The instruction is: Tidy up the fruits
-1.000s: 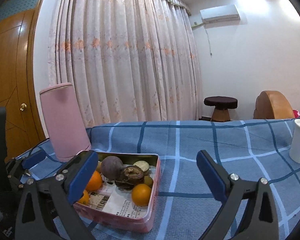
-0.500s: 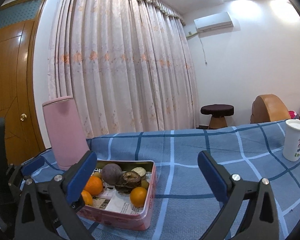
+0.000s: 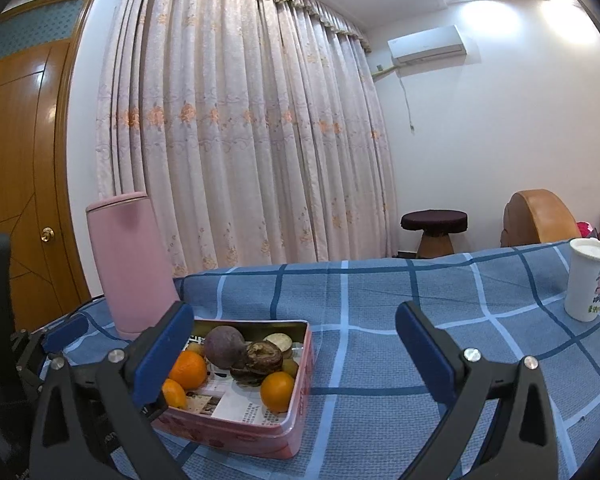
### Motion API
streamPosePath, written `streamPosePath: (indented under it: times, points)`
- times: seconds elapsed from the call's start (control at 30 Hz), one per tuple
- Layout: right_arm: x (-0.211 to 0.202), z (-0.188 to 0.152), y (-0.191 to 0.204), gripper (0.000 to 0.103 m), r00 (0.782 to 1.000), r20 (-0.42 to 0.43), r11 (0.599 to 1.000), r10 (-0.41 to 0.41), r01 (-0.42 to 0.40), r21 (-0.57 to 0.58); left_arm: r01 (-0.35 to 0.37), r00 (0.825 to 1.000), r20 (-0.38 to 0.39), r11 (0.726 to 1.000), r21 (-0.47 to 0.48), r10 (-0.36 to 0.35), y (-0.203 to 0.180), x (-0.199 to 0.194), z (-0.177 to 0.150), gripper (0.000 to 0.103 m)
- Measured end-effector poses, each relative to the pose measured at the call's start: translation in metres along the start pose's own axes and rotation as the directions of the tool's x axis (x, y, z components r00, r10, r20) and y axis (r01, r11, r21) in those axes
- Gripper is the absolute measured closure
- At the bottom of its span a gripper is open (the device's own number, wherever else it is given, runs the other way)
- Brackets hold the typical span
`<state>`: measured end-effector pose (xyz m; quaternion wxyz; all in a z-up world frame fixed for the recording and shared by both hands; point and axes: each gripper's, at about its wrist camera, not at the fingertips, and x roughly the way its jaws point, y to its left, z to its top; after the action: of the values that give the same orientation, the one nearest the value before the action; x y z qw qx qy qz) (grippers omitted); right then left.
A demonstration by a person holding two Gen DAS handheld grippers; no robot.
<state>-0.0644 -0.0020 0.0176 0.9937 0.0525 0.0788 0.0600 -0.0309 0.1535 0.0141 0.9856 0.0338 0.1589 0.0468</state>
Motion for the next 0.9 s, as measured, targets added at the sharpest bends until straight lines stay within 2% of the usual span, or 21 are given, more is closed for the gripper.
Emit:
streamPosePath:
  times: [0.9]
  points:
    - [-0.0002,-0.001,0.0001,0.0,1.0,0.001,1.0,0.0,0.0,-0.002,0.0,1.0,-0.002,1.0,0.005,0.0,-0.002,-0.0009,0.0,0.016]
